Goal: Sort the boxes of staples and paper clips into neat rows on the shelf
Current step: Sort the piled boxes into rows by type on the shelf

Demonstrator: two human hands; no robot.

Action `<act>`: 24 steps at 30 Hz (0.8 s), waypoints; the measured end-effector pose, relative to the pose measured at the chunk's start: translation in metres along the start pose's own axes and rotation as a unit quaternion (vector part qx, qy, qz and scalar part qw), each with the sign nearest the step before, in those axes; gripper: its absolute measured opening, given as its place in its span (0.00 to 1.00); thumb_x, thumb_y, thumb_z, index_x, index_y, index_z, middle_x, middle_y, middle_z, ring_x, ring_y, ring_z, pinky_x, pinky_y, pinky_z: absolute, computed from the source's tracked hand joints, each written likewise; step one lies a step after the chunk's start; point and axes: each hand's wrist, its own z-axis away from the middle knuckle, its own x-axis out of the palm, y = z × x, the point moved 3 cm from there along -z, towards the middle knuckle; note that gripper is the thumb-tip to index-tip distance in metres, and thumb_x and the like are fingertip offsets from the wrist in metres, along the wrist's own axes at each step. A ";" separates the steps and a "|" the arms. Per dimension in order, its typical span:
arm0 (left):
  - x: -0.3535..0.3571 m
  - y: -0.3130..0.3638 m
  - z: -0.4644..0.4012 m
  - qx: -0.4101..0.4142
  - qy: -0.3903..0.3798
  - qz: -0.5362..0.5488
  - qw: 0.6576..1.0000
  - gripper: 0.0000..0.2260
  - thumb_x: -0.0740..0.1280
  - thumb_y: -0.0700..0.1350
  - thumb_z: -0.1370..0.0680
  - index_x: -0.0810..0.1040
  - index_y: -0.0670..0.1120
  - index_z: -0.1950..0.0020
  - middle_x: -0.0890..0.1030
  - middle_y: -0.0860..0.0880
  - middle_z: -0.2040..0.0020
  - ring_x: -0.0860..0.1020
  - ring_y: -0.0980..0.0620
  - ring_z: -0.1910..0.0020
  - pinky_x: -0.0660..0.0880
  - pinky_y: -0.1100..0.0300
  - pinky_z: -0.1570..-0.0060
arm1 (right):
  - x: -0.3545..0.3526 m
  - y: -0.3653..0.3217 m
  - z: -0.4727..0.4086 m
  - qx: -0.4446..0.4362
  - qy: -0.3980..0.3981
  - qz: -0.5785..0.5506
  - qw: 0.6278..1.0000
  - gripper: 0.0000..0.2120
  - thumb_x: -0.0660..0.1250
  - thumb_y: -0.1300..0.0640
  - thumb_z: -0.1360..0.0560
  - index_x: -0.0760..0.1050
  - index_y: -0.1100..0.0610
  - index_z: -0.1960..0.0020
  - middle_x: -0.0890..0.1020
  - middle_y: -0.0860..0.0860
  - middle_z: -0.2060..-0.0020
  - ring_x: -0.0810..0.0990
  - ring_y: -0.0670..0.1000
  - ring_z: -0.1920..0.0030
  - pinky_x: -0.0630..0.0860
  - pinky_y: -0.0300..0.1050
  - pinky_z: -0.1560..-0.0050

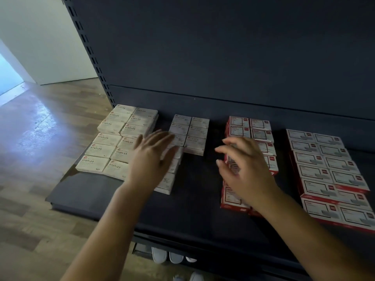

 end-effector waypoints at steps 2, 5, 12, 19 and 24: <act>0.012 0.028 0.000 0.032 -0.015 0.001 0.999 0.17 0.60 0.50 0.23 0.80 0.42 0.43 0.81 0.44 0.44 0.78 0.44 0.42 0.72 0.41 0.43 | -0.011 0.015 0.008 0.024 0.000 0.008 1.000 0.18 0.59 0.50 0.28 0.79 0.59 0.47 0.77 0.54 0.48 0.69 0.51 0.43 0.69 0.51 0.44; 0.029 0.063 -0.003 0.052 -0.037 0.001 0.998 0.17 0.59 0.49 0.23 0.80 0.41 0.43 0.81 0.44 0.44 0.78 0.43 0.43 0.73 0.41 0.46 | -0.030 0.038 0.027 0.048 0.010 0.029 0.998 0.18 0.60 0.50 0.29 0.79 0.60 0.47 0.77 0.55 0.48 0.70 0.53 0.42 0.70 0.54 0.47; 0.060 0.166 -0.012 0.142 -0.036 0.030 0.989 0.16 0.60 0.46 0.25 0.80 0.39 0.44 0.81 0.41 0.46 0.79 0.41 0.45 0.75 0.40 0.47 | -0.095 0.099 0.085 0.075 0.057 -0.001 0.996 0.17 0.61 0.51 0.29 0.80 0.61 0.49 0.78 0.56 0.49 0.73 0.57 0.45 0.74 0.58 0.49; 0.119 0.285 -0.024 0.218 -0.028 0.074 0.973 0.13 0.62 0.44 0.24 0.81 0.41 0.44 0.81 0.44 0.46 0.79 0.45 0.45 0.75 0.46 0.45 | -0.168 0.180 0.149 0.131 0.101 0.030 0.986 0.15 0.62 0.51 0.31 0.79 0.57 0.49 0.78 0.54 0.48 0.72 0.54 0.46 0.75 0.62 0.54; 0.177 0.365 -0.023 0.230 -0.046 0.100 0.967 0.14 0.60 0.45 0.23 0.81 0.42 0.45 0.81 0.44 0.47 0.80 0.44 0.48 0.75 0.47 0.47 | -0.221 0.241 0.193 0.186 0.091 0.091 0.974 0.12 0.67 0.57 0.33 0.81 0.59 0.51 0.80 0.57 0.51 0.76 0.61 0.51 0.76 0.60 0.56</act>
